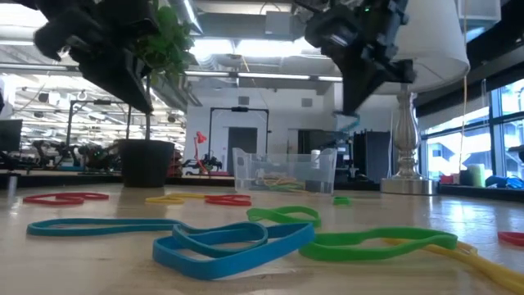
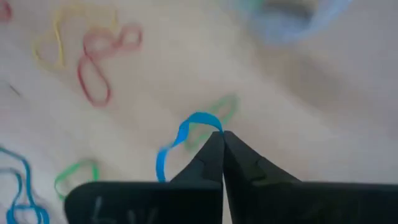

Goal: Pick and place rubber bands into bin
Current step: Put the blue rubber band into the transparent bin

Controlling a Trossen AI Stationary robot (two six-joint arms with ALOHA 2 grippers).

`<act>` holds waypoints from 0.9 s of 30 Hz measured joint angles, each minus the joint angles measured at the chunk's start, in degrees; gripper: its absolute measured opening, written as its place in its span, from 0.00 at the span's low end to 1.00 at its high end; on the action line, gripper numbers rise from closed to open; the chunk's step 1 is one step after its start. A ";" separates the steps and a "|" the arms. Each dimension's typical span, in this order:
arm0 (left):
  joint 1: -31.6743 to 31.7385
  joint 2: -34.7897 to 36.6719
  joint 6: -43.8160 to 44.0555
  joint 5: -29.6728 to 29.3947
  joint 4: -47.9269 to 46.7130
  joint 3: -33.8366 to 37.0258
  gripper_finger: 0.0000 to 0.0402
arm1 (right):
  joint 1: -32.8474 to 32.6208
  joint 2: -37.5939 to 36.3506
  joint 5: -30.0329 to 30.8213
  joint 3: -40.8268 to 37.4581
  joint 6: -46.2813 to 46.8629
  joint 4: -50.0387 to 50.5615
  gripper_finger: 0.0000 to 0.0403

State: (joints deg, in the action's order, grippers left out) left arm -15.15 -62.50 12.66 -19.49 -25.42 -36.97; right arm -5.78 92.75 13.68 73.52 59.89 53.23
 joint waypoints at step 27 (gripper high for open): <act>7.82 -9.07 6.25 0.04 16.71 -0.02 0.00 | 28.16 14.39 1.30 12.17 -54.02 -3.56 0.06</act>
State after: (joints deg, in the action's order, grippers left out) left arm -7.33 -71.57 18.91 -19.44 -8.71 -36.99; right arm 22.38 107.14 14.98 85.69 5.87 49.67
